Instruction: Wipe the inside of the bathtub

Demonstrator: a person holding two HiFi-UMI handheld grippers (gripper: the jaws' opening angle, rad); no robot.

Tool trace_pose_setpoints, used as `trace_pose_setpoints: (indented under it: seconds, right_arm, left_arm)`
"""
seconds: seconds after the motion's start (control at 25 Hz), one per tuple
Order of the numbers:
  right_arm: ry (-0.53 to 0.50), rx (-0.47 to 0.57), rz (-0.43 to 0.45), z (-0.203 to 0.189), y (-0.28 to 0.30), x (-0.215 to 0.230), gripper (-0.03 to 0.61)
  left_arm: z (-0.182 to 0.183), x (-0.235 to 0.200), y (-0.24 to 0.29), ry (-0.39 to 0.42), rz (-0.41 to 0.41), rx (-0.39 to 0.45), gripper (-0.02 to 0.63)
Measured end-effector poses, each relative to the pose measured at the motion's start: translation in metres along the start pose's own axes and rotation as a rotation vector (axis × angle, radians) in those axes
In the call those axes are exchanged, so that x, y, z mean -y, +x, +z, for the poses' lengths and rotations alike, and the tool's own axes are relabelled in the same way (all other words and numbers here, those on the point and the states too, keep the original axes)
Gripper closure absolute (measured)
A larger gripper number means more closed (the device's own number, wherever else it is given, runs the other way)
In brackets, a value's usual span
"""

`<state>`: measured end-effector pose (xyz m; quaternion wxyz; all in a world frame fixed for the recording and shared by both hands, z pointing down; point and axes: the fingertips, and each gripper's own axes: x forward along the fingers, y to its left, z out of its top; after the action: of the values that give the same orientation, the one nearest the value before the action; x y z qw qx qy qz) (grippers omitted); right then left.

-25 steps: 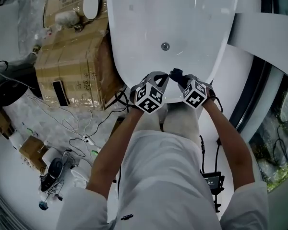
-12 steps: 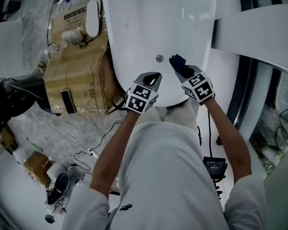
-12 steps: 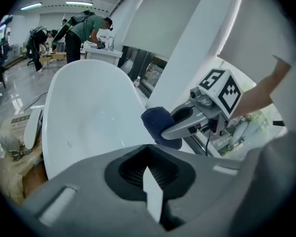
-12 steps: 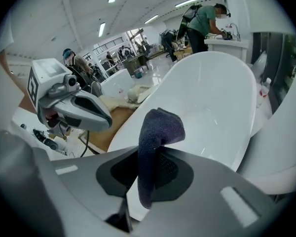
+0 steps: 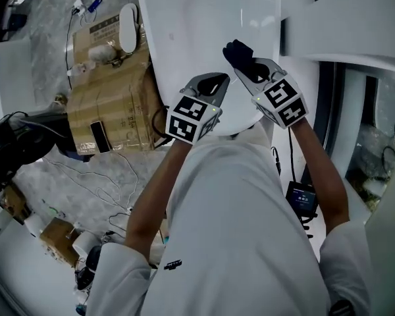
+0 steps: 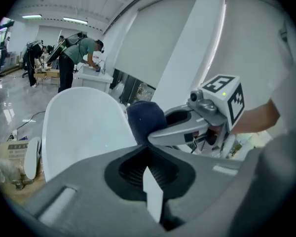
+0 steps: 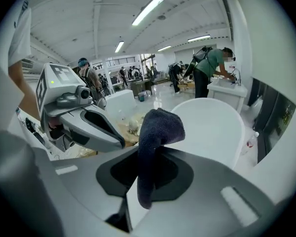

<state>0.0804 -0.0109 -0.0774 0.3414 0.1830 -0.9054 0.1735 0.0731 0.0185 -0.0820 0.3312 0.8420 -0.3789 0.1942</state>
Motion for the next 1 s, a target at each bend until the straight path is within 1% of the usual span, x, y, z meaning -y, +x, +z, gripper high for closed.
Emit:
trace_pose_setpoints:
  seconds: [0.12,0.24,0.32,0.44,0.52,0.72,0.84,1.0]
  right_arm:
    - [0.003,0.066,-0.002,0.028,-0.02,-0.01,0.528]
    - [-0.003,0.132,-0.016,0.052,-0.045,-0.018,0.528]
    - [-0.003,0.174,-0.032,0.066,-0.059,-0.023,0.528]
    - [-0.012,0.219,-0.053,0.077,-0.078,-0.035,0.528]
    - [-0.016,0.242,-0.059,0.083,-0.09,-0.044,0.528]
    - [0.028,0.334,-0.076,0.099,-0.124,-0.07,0.528]
    - [0.051,0.371,-0.081,0.1,-0.137,-0.089,0.528]
    - [0.034,0.405,-0.099,0.103,-0.149,-0.103,0.528]
  left_arm:
    - [0.037,0.009,-0.021,0.027,-0.011,0.064,0.617]
    - [0.068,0.022,-0.042,0.069,-0.032,0.104,0.617]
    - [0.081,0.03,-0.055,0.092,-0.048,0.12,0.617]
    - [0.088,0.042,-0.072,0.106,-0.058,0.131,0.617]
    - [0.095,0.052,-0.086,0.117,-0.051,0.155,0.617]
    - [0.109,0.082,-0.117,0.138,-0.064,0.232,0.618]
    - [0.107,0.092,-0.133,0.161,-0.03,0.273,0.617]
    - [0.102,0.101,-0.145,0.141,0.006,0.335,0.618]
